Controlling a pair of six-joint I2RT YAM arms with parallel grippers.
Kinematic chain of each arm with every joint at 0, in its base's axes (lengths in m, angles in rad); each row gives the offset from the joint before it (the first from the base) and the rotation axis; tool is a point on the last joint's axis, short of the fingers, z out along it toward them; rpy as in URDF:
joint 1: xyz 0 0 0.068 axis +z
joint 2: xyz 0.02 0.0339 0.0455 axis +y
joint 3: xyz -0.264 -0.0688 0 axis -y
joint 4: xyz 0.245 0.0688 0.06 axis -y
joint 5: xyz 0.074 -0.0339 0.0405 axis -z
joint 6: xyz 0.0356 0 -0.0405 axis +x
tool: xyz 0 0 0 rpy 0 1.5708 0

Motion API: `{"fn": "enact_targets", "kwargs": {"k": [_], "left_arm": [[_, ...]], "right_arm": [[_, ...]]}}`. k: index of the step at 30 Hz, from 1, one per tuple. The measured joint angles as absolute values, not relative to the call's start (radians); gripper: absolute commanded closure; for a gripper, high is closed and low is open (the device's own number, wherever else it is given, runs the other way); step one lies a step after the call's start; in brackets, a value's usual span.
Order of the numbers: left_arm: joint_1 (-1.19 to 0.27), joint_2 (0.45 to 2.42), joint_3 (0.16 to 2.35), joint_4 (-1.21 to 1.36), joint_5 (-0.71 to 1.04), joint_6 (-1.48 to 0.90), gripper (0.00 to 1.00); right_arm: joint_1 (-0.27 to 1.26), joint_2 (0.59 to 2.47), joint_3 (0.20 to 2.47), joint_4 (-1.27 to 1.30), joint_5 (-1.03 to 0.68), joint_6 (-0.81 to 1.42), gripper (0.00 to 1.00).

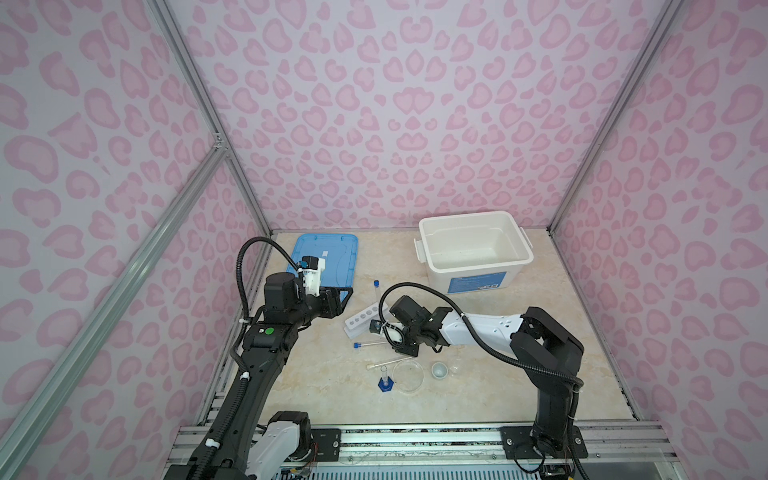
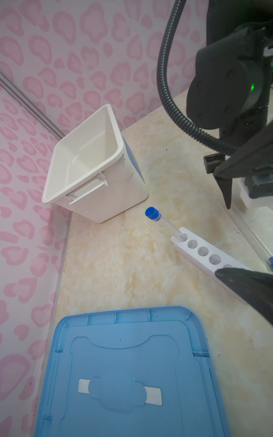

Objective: Organize the chemistry lab equipment
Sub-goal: 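Lower the right gripper onto the second blue-capped tube and close it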

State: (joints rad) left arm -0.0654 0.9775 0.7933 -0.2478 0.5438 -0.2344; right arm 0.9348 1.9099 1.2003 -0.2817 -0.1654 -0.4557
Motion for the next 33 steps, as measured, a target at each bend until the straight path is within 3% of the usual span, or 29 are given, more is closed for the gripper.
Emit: {"fn": "enact_targets", "kwargs": {"k": [21,33], "left_arm": [[-0.064,0.986,0.785,-0.231,0.550,-0.234,0.41],[-0.064,0.986,0.785,-0.231,0.550,-0.233,0.41]], "right_arm": [[0.928,1.947,1.188,-0.239,-0.208,-0.458,0.70],[0.926,1.948,1.181,-0.222,-0.231,-0.461,0.79]]}}
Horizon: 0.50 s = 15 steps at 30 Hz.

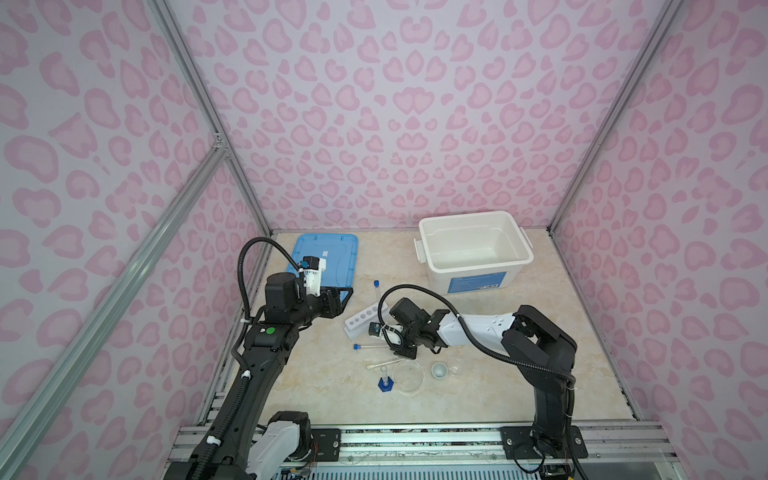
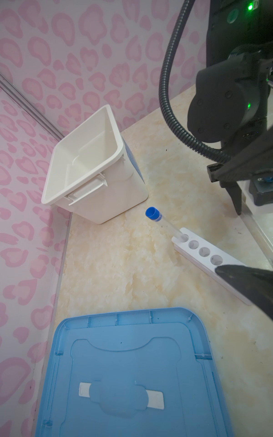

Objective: Organize the chemistry lab equipment
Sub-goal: 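Lower the right gripper onto the second blue-capped tube and close it, then lift the tube upright with the right gripper while the left gripper approaches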

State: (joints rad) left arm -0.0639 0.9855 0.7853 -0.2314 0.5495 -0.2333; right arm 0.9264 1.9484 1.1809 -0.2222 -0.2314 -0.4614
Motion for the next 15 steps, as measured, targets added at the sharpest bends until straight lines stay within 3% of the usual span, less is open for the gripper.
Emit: {"fn": "enact_targets", "kwargs": {"k": [15], "left_arm": [[-0.064,0.995,0.790,-0.239,0.569,-0.223,0.42]], "right_arm": [[0.923,1.854,1.131,-0.231,-0.228,-0.466,0.84]]}}
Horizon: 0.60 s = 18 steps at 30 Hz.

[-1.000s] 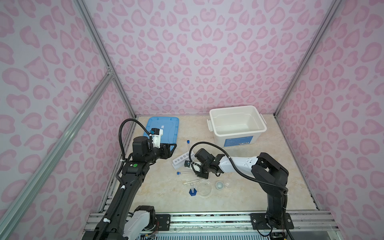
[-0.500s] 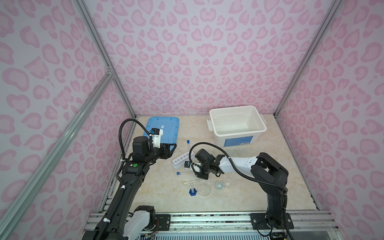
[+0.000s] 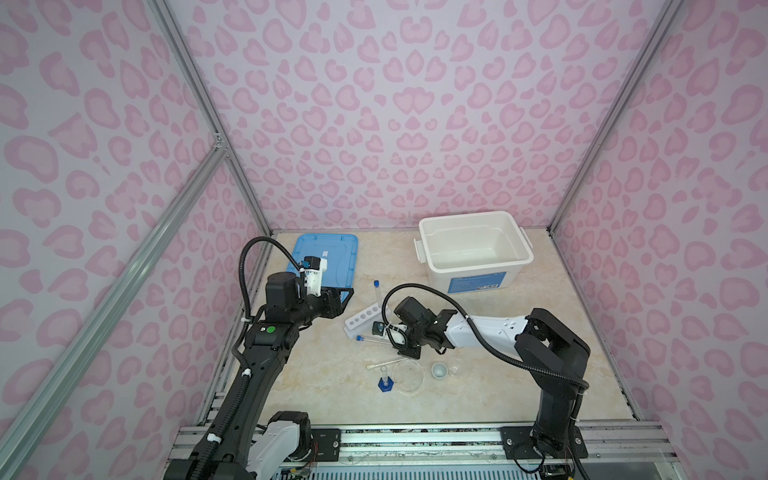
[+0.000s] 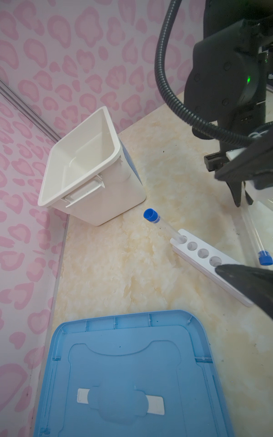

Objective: Organize the chemistry lab equipment
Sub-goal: 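Lift the tube upright with the right gripper while the left gripper approaches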

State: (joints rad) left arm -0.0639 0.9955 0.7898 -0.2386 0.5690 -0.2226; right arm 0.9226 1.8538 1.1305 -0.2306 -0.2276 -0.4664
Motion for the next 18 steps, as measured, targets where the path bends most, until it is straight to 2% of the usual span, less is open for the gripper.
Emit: {"fn": "enact_targets", "kwargs": {"k": [9,14,18], "left_arm": [[-0.064,1.008,0.824,-0.249,0.618,-0.216,0.43],[-0.064,1.041,0.856,-0.254,0.695,-0.215,0.49],[-0.079,1.066,0.870,-0.272,0.749,-0.207,0.51]], "right_arm": [[0.913,1.708,1.060,-0.227,-0.189,-0.455,0.84],[0.903,1.583,1.006,-0.173,-0.180,-0.405,0.84],[0.903,1.507,0.962,-0.104,-0.156,-0.365,0.84]]}}
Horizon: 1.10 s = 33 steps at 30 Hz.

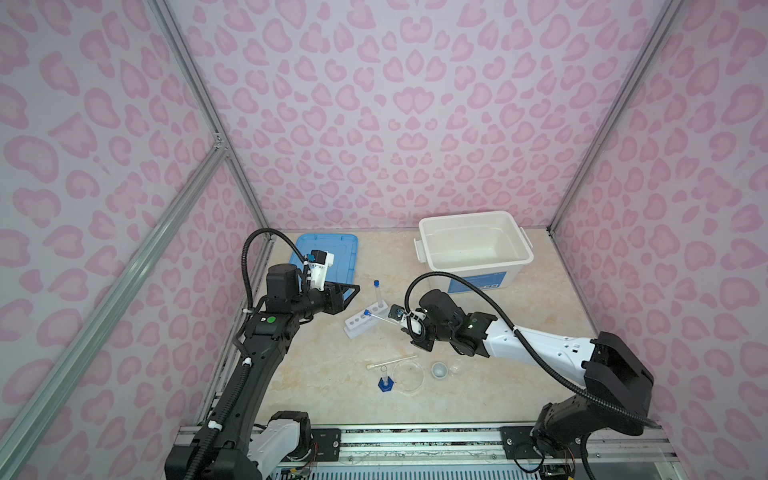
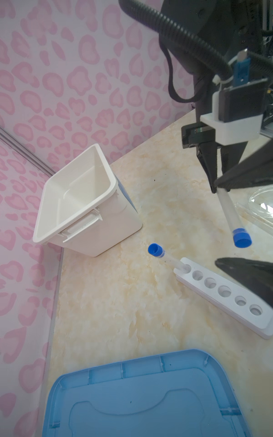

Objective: Organize the chemistry lab equipment
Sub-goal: 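Lift the tube upright with the right gripper while the left gripper approaches, then close the left gripper on the tube cap end and open the right gripper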

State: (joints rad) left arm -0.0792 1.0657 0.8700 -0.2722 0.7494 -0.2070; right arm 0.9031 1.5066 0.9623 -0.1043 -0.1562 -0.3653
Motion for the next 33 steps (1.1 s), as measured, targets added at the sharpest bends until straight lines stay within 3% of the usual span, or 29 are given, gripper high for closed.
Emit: {"fn": "enact_targets", "kwargs": {"k": [16,33], "left_arm": [[-0.154,1.127,0.895,-0.320,0.778,-0.159,0.52],[-0.201,1.150,0.907,-0.316,0.812,-0.157,0.63]], "right_arm": [[0.903,1.396,0.890,0.054,-0.109,-0.299,0.84],[0.904,1.397,0.875,0.086,-0.118,-0.281,0.84]]}}
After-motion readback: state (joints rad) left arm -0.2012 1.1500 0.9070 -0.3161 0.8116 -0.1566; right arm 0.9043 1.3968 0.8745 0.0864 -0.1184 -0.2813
